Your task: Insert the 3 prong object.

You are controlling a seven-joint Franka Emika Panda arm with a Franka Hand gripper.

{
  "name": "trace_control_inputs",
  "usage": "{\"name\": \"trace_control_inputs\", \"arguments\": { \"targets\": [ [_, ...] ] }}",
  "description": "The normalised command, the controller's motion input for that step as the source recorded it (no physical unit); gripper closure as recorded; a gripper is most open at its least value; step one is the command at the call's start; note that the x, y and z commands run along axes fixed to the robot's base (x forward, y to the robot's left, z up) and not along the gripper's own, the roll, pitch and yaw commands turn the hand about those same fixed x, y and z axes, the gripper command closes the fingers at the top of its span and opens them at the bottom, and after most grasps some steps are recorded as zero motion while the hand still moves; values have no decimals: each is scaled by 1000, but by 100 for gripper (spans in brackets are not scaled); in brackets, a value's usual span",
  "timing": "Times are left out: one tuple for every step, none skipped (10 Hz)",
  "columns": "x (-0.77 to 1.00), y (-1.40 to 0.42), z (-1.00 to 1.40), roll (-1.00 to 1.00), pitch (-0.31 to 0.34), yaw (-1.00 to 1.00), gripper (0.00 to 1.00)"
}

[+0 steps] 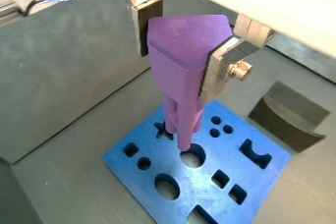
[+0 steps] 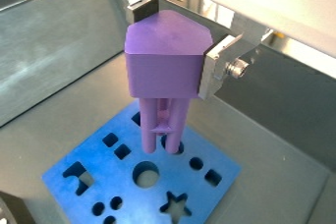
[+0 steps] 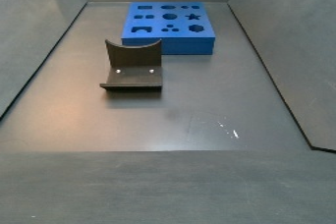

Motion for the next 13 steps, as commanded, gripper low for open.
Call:
{"name": "trace_control_inputs", "arguments": {
  "targets": [
    [106,383,-360,0,-67,-657,100],
    [94,506,-354,0,-66,-529,100],
    [220,574,-337,0,-49,-454,100],
    [226,626,-326,-4,-53,-397,100],
    [223,611,-337,0,-47,-414,100],
    [243,571,-334,0,-47,-460,100],
    [260,529,-331,0,-46,-503,100],
    [271,451,-357,0,-26,-580,100],
    [129,317,-394,0,0,-731,100],
    [43,211,-431,0,0,-837,100],
    [0,117,-380,0,0,-923,100],
    [0,43,-283,0,0,-983,100],
    [0,0,-197,0,0,-1000,100]
  ]
}}
